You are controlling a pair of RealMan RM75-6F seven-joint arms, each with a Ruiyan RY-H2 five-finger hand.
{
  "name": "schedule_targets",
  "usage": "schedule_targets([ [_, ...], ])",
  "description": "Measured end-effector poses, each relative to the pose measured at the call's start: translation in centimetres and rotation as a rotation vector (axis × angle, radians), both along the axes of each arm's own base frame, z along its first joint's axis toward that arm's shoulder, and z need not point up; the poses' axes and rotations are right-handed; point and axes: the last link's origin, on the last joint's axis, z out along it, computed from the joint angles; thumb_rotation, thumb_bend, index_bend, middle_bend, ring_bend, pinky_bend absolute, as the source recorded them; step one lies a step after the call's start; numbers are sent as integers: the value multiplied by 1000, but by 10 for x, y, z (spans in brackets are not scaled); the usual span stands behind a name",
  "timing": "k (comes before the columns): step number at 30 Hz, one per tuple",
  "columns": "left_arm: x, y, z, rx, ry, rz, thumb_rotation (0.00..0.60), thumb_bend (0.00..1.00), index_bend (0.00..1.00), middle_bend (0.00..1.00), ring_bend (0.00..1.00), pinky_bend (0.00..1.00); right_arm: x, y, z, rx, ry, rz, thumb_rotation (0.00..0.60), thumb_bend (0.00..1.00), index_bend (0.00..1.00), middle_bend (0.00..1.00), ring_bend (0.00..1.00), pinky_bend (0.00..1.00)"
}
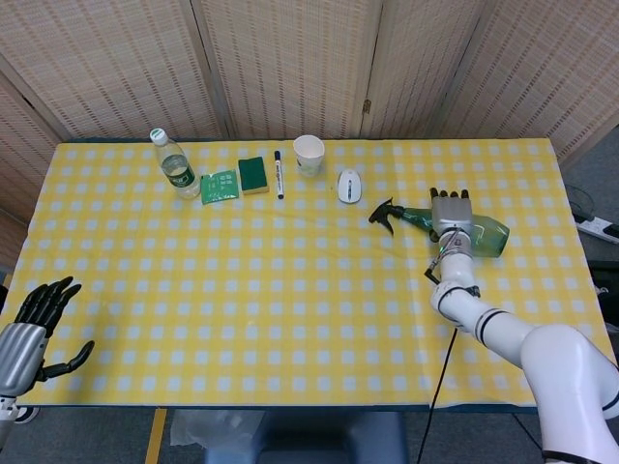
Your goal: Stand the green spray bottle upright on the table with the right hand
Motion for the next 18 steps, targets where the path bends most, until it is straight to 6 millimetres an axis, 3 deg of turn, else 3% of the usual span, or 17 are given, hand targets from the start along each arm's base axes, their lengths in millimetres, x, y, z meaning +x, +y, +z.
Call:
schedule_targets([
  [7,-1,0,0,2,-2,2,174,352,0,62,0,0,-9,-3,-16,25,-6,-19,600,420,99,171,124,0],
  [18,0,0,2,7,-2,-3,170,353,0,62,0,0,-10,-5,-30,24,-1,-6,600,421,253,248,183,0],
])
